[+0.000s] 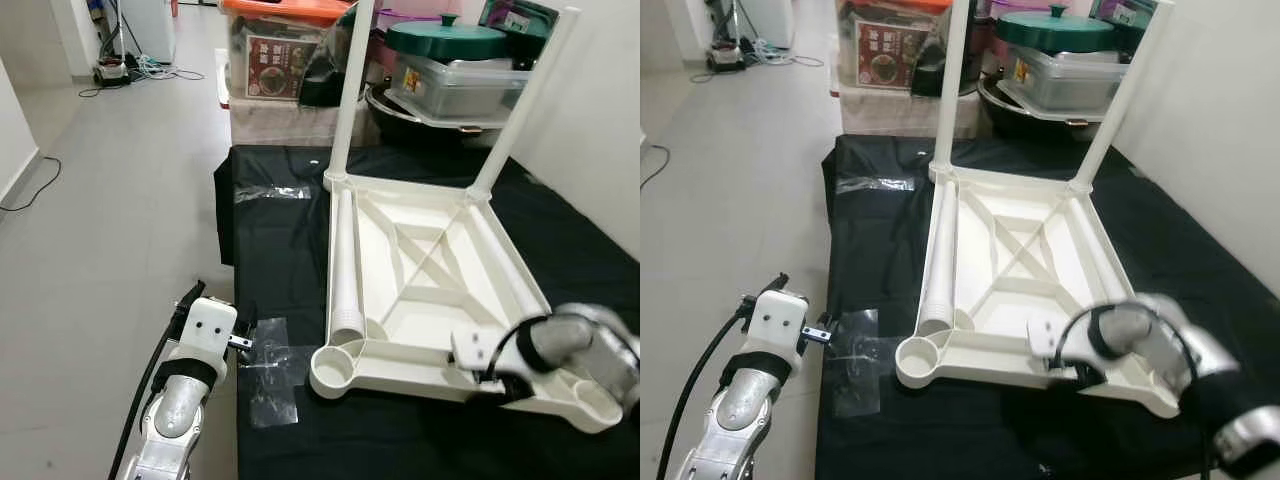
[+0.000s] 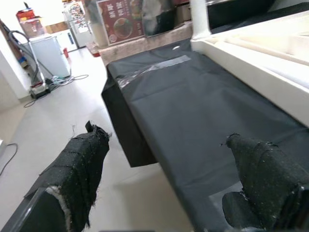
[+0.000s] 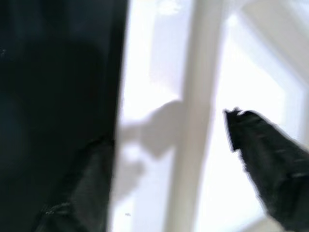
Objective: Building children table
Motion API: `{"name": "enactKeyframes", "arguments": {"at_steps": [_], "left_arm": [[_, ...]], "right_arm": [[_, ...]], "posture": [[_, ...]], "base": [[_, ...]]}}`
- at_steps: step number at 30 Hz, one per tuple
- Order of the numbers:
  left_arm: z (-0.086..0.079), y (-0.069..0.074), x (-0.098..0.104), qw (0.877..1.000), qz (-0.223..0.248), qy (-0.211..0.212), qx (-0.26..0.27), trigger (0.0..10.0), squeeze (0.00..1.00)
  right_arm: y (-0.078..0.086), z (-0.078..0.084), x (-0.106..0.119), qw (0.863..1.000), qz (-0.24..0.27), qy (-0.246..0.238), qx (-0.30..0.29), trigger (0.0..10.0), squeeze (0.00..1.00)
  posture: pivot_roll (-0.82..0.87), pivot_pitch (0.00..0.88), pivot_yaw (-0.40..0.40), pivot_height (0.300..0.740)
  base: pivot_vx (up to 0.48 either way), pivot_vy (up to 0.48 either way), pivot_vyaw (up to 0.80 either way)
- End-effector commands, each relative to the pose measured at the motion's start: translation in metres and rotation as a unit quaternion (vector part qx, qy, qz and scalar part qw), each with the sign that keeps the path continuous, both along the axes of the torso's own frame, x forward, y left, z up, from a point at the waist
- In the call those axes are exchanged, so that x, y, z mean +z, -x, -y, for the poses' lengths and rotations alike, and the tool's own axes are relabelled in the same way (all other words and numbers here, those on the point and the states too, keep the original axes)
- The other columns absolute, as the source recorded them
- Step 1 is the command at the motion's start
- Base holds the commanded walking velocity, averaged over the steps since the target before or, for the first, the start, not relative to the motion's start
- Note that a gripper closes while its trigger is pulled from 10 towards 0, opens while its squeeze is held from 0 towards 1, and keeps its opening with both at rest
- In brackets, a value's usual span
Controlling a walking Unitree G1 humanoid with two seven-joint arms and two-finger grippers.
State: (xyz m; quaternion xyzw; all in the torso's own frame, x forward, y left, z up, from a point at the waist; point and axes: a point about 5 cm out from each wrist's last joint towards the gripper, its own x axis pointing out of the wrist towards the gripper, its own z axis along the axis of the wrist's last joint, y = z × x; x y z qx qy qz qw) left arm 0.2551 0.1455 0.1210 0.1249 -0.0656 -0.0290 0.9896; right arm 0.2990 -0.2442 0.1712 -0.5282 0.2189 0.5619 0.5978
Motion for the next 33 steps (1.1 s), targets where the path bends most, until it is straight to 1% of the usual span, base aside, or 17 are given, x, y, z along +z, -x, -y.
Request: {"name": "enactKeyframes", "arguments": {"at_steps": [1,7,14,15,16,17,18,19,20,21,22,24,26,30,31,32,33], "left_arm": [[0.001,0.000,-0.002,1.000,-0.004,-0.006,-0.008,10.0,0.00],[0.004,-0.001,-0.002,1.000,-0.002,-0.004,-0.016,10.0,0.00],[0.000,0.002,-0.001,1.000,-0.001,-0.003,-0.011,10.0,0.00],[-0.001,0.002,-0.002,1.000,-0.002,-0.003,-0.010,10.0,0.00],[0.000,0.003,-0.002,1.000,-0.002,-0.004,-0.009,10.0,0.00],[0.000,0.003,-0.002,1.000,-0.002,-0.004,-0.009,10.0,0.00],[0.000,0.004,-0.002,1.000,-0.002,-0.002,-0.009,10.0,0.00],[0.000,0.004,-0.002,1.000,-0.002,-0.002,-0.009,10.0,0.00],[0.003,0.004,0.000,1.000,0.001,0.001,-0.013,10.0,0.00],[0.003,0.004,0.000,1.000,0.001,0.001,-0.013,10.0,0.00],[0.003,0.004,0.001,1.000,0.006,0.001,-0.016,10.0,0.00],[0.003,0.005,0.003,1.000,0.008,-0.001,-0.016,10.0,0.00],[0.002,0.006,0.005,1.000,0.010,0.004,-0.016,10.0,0.00],[-0.001,0.007,0.005,1.000,0.009,0.004,-0.017,10.0,0.00],[-0.002,0.007,0.005,1.000,0.008,0.002,-0.018,10.0,0.00],[-0.002,0.007,0.005,1.000,0.008,0.002,-0.018,10.0,0.00],[-0.003,0.007,0.005,1.000,0.008,0.000,-0.020,10.0,0.00]], "right_arm": [[-0.009,-0.001,0.028,0.998,0.033,-0.047,-0.009,10.0,1.00],[-0.021,-0.013,0.082,0.987,0.040,-0.155,0.002,10.0,1.00],[-0.016,-0.030,0.093,0.970,0.020,-0.237,0.043,10.0,1.00],[-0.022,-0.041,0.094,0.956,0.037,-0.290,0.029,10.0,0.53],[-0.034,-0.057,0.096,0.930,0.081,-0.359,-0.003,10.0,0.00],[-0.034,-0.057,0.096,0.930,0.081,-0.359,-0.003,10.0,0.00],[-0.047,-0.071,0.096,0.896,0.116,-0.425,-0.050,10.0,0.00],[-0.047,-0.071,0.096,0.896,0.116,-0.425,-0.050,10.0,0.00],[-0.062,-0.096,0.084,0.830,0.149,-0.518,-0.143,10.0,0.00],[-0.062,-0.096,0.084,0.830,0.149,-0.518,-0.143,10.0,0.00],[-0.064,-0.109,0.071,0.806,0.152,-0.543,-0.180,10.0,0.00],[-0.065,-0.116,0.063,0.798,0.162,-0.546,-0.196,10.0,0.00],[-0.063,-0.133,0.052,0.754,0.158,-0.588,-0.247,10.0,0.00],[-0.055,-0.148,0.047,0.745,0.172,-0.596,-0.245,10.0,0.00],[-0.050,-0.157,0.044,0.734,0.167,-0.607,-0.254,10.0,0.00],[-0.050,-0.157,0.044,0.734,0.167,-0.607,-0.254,10.0,0.00],[-0.046,-0.165,0.042,0.724,0.162,-0.617,-0.263,10.0,0.00]], "posture": [[0.03,0.000,-0.087,0.740],[0.03,0.000,-0.087,0.740],[0.05,0.000,-0.102,0.740],[0.05,0.000,-0.103,0.740],[0.07,0.000,-0.107,0.740],[0.07,0.000,-0.107,0.740],[0.07,0.000,-0.107,0.740],[0.07,0.000,-0.107,0.740],[0.08,0.000,-0.103,0.740],[0.08,0.000,-0.103,0.740],[0.08,0.000,-0.104,0.740],[0.09,0.000,-0.100,0.740],[0.11,0.000,-0.097,0.740],[0.10,0.000,-0.096,0.740],[0.10,0.000,-0.087,0.740],[0.10,0.000,-0.087,0.740],[0.10,0.000,-0.087,0.740]], "base": [[0.000,0.000,0.00],[0.000,0.000,0.00],[0.000,0.000,0.00],[0.000,0.000,0.00],[0.000,0.000,0.00],[0.000,0.000,0.00],[0.000,0.000,0.00],[0.000,0.000,0.00],[0.000,0.000,0.00],[0.000,0.000,0.00],[0.000,0.000,0.00],[0.000,-0.234,0.00],[0.000,-0.472,0.00],[0.000,-0.472,0.00],[0.000,-0.472,0.00],[0.000,-0.472,0.00],[0.000,-0.472,0.00]]}}
